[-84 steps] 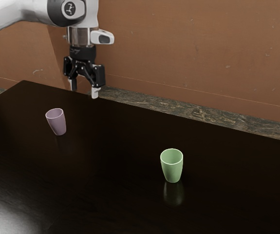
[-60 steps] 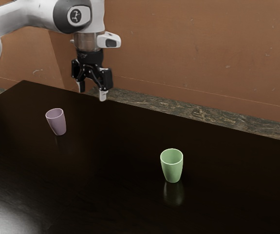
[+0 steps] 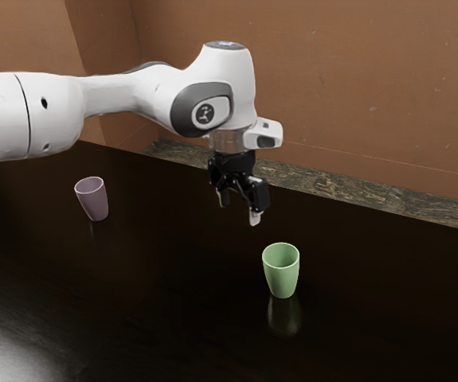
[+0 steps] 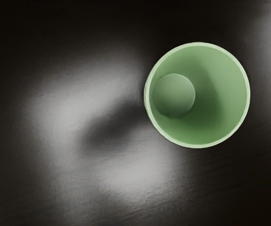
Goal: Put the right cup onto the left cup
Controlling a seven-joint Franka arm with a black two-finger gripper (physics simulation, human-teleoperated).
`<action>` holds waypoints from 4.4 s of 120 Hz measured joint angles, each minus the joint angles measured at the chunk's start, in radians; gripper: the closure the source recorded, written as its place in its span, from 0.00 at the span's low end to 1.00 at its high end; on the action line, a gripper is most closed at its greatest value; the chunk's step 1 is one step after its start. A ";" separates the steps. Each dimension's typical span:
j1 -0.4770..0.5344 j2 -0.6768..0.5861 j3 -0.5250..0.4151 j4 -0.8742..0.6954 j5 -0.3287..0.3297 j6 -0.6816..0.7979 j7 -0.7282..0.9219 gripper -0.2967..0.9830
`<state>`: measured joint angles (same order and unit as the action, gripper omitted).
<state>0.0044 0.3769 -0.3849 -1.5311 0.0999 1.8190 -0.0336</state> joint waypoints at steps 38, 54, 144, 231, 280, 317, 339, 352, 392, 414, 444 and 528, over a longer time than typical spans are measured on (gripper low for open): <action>-0.044 0.076 -0.014 -0.017 0.008 0.126 -0.020 0.23; -0.044 0.101 -0.014 -0.023 0.009 0.157 -0.026 0.23; -0.033 0.207 -0.008 -0.023 0.026 0.252 -0.043 0.23; -0.032 0.218 -0.006 -0.021 0.100 0.287 -0.066 0.82; 0.085 0.038 0.036 0.066 0.139 0.154 -0.057 0.84; 0.319 0.029 0.087 0.212 0.132 0.021 0.033 0.84; 0.453 0.037 0.085 0.267 0.129 -0.011 0.089 0.85; 0.521 0.051 0.082 0.276 0.128 -0.014 0.114 0.85; 0.600 0.130 0.080 0.277 0.127 0.036 0.166 0.85; 0.611 0.172 0.080 0.277 0.127 0.068 0.183 0.85; 0.626 0.187 0.083 0.276 0.126 0.097 0.198 0.85; 0.644 0.237 0.083 0.270 0.125 0.122 0.218 0.85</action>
<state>0.6487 0.6137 -0.3020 -1.2610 0.2254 1.9412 0.1840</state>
